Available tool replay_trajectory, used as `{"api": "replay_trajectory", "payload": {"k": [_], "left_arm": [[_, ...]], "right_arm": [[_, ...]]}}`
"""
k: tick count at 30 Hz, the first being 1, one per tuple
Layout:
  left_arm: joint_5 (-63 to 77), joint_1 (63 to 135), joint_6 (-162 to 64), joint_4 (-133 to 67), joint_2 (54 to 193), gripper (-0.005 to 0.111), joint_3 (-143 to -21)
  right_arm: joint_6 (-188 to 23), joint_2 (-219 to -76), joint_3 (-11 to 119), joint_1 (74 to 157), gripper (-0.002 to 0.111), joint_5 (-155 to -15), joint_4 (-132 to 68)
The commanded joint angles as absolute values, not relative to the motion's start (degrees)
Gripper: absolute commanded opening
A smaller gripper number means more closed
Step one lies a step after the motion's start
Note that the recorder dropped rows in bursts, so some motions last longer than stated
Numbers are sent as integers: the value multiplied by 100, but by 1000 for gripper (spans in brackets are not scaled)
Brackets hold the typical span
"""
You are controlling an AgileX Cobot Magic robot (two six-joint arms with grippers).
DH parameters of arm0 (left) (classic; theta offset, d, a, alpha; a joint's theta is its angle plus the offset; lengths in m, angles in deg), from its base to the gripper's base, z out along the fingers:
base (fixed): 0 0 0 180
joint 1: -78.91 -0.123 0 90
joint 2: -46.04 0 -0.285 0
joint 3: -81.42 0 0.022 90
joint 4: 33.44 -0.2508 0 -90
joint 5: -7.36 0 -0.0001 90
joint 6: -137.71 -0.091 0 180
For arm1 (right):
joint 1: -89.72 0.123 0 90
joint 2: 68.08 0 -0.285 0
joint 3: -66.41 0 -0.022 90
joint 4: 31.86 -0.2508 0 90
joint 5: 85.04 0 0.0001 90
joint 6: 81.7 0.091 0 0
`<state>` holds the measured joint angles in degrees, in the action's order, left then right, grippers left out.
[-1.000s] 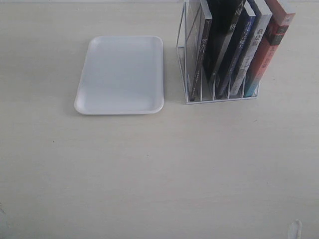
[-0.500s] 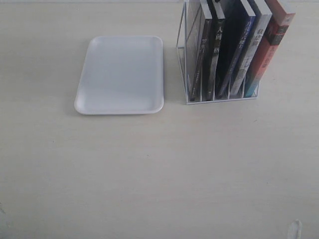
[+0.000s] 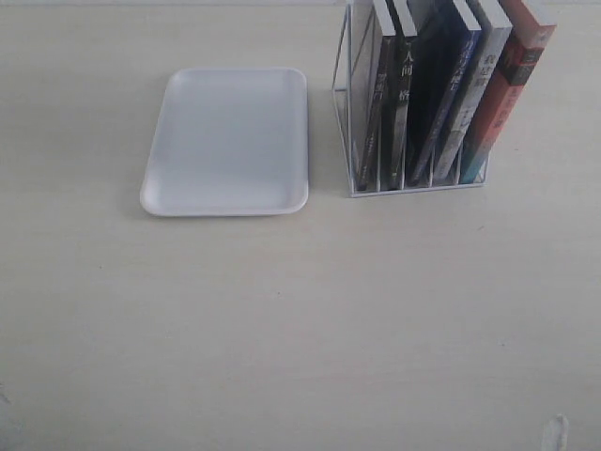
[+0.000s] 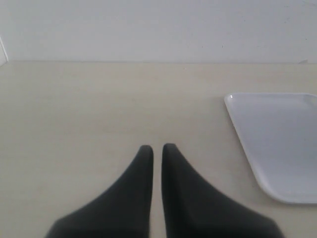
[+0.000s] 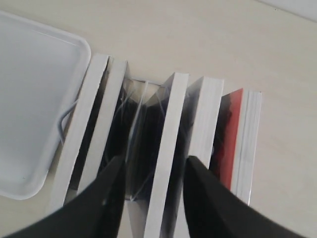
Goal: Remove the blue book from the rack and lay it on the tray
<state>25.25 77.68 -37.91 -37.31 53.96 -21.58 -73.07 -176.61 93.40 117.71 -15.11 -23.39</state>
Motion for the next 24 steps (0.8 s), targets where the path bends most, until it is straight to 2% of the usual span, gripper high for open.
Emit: {"api": "replay_trajectory", "payload": {"k": [1, 24], "left_arm": [[2490, 7814, -3803, -3742, 5383, 6, -2136], [2490, 7814, -3803, -3742, 5383, 6, -2136]], "right_arm": [[-7351, -17752, 9368, 11766, 37, -1508, -2238], [-7363, -18286, 9368, 11754, 36, -1508, -2047]]}}
